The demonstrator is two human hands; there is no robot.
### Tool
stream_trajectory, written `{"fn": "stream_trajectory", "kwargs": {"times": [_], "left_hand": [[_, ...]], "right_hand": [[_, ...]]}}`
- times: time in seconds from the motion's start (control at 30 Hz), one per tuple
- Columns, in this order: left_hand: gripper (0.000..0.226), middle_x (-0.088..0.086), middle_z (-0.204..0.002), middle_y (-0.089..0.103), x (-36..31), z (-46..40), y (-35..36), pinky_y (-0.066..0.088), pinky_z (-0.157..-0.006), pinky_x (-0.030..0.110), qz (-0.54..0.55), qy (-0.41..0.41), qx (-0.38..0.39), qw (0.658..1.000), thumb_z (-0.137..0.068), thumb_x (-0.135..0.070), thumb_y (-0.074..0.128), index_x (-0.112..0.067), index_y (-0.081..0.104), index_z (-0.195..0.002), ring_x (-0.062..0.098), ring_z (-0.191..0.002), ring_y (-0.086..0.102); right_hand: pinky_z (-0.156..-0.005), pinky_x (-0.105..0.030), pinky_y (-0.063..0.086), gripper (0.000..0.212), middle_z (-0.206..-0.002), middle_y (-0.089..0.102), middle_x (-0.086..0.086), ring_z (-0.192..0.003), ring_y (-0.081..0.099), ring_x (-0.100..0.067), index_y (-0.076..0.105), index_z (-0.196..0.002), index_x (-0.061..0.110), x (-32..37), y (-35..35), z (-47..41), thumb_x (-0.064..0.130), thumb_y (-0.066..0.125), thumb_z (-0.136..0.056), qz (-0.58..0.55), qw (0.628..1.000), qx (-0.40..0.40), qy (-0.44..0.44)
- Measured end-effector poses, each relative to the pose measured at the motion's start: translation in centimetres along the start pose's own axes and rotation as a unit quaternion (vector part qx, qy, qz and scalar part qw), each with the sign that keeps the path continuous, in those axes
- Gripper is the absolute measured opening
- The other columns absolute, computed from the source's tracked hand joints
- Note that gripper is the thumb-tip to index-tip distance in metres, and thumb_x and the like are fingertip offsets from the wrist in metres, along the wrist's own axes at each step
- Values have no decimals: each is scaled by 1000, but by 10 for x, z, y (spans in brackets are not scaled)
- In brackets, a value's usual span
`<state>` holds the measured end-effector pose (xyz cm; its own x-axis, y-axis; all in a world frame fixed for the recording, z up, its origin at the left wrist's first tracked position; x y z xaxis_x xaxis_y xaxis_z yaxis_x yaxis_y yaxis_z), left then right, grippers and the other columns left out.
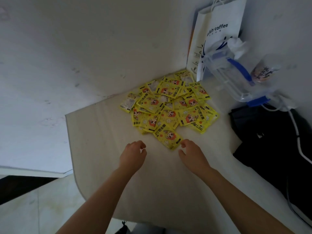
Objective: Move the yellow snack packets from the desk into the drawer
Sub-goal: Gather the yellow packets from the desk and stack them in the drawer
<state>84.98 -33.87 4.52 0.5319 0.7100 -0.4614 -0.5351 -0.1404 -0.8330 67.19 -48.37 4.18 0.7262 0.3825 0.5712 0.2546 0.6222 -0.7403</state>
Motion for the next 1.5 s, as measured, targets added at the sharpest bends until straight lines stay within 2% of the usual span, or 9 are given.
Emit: {"fn": "stream_trajectory", "kwargs": {"times": [0.27,0.4,0.53,0.73,0.93,1.1,1.2,1.33,1.5], "left_hand": [[22,7,-113,67,-8,-77,-25,51,-85,41,24,-39,-15,999,-90,-21,54,-14,63,-109,28,-105,59],[30,9,-119,64,-9,-108,-28,50,-87,41,63,-73,-31,995,-89,-23,58,-12,60,-117,30,-109,58],[36,12,-117,61,-12,-127,-16,50,-89,46,74,-112,-26,991,-86,-29,61,-9,54,-115,32,-110,55],[73,12,-146,38,-20,-136,1,42,-102,49,22,-134,-28,990,-79,-49,69,-10,42,-135,35,-130,39],[76,11,-138,44,-16,-130,5,44,-96,48,12,-136,-50,989,-77,-54,70,-8,40,-130,35,-125,43],[78,7,-131,46,-8,-113,4,42,-94,46,9,-134,-55,989,-74,-55,72,-14,41,-133,32,-120,42],[76,8,-128,45,-2,-102,7,45,-94,47,47,-137,-39,989,-72,-47,77,-14,42,-131,33,-119,46],[73,9,-124,48,4,-88,10,47,-93,47,87,-121,-32,988,-72,-38,80,-14,42,-130,33,-116,52],[63,4,-115,65,16,-77,7,56,-78,43,90,-131,-11,987,-69,-35,80,-28,48,-123,32,-101,63]], "right_hand": [[-94,-41,46,43,-126,51,-10,-115,51,-27,45,-131,12,7,2,-45,31,54,-93,-5,998,10,65],[-87,-40,48,42,-123,47,-11,-110,49,-29,45,-128,12,7,8,-59,33,54,-93,7,995,-2,98],[-88,-39,44,56,-125,43,-11,-113,44,-31,42,-131,11,4,12,-67,42,59,-89,37,990,-3,136],[-87,-42,44,64,-125,44,-10,-113,43,-32,38,-132,13,9,20,-75,47,61,-84,94,985,-14,141],[-88,-44,44,76,-125,46,-10,-114,45,-32,30,-138,13,4,28,-77,46,67,-81,89,985,-2,148],[-88,-43,44,58,-121,48,-9,-113,45,-31,44,-125,17,-3,29,-72,42,69,-80,72,987,27,142],[-86,-41,46,47,-119,47,-10,-112,45,-30,51,-117,15,-7,31,-67,41,66,-82,68,987,49,135],[-82,-39,47,45,-115,47,-8,-108,49,-28,51,-113,15,-12,28,-60,39,69,-80,54,989,52,129],[-70,-34,50,30,-99,62,-5,-92,60,-25,49,-96,17,-16,15,-53,32,68,-78,38,992,63,105]]}}
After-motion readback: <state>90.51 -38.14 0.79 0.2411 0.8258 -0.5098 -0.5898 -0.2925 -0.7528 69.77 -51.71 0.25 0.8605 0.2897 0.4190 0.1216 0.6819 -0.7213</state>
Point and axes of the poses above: each hand's wrist, its own z-axis away from the middle knuckle, its own y-axis out of the palm, x = y × z, the point moved 9 cm from there along -z, towards the middle knuckle
